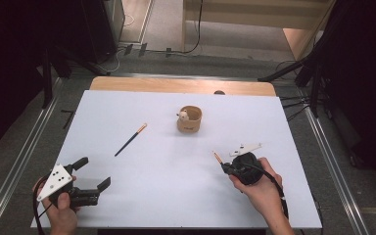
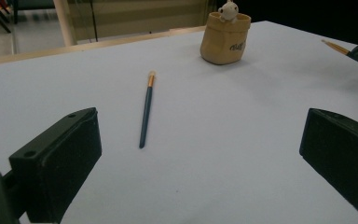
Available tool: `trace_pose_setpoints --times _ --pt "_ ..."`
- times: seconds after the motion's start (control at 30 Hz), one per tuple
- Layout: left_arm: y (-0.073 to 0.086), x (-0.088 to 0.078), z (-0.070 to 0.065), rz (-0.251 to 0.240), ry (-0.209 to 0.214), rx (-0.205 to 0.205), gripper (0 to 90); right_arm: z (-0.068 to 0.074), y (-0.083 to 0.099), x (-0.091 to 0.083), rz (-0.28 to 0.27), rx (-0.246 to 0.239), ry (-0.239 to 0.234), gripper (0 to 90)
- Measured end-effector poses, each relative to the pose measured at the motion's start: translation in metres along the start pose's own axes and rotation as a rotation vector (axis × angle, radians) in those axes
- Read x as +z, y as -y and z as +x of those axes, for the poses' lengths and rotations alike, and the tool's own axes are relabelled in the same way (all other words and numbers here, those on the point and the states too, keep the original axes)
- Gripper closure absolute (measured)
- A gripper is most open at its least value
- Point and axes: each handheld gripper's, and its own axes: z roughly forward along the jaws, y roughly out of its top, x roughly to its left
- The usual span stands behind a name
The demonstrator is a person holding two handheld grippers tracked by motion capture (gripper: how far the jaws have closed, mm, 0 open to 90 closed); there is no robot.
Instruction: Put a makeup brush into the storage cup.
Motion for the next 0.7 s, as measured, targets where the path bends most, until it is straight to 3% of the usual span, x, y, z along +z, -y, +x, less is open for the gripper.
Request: trace_pose_setpoints --times 0.7 --pt "0.000 0.001 0.000 0.001 0.005 0.000 0.0 0.001 0.003 -0.012 -0.265 0.008 -0.083 84.8"
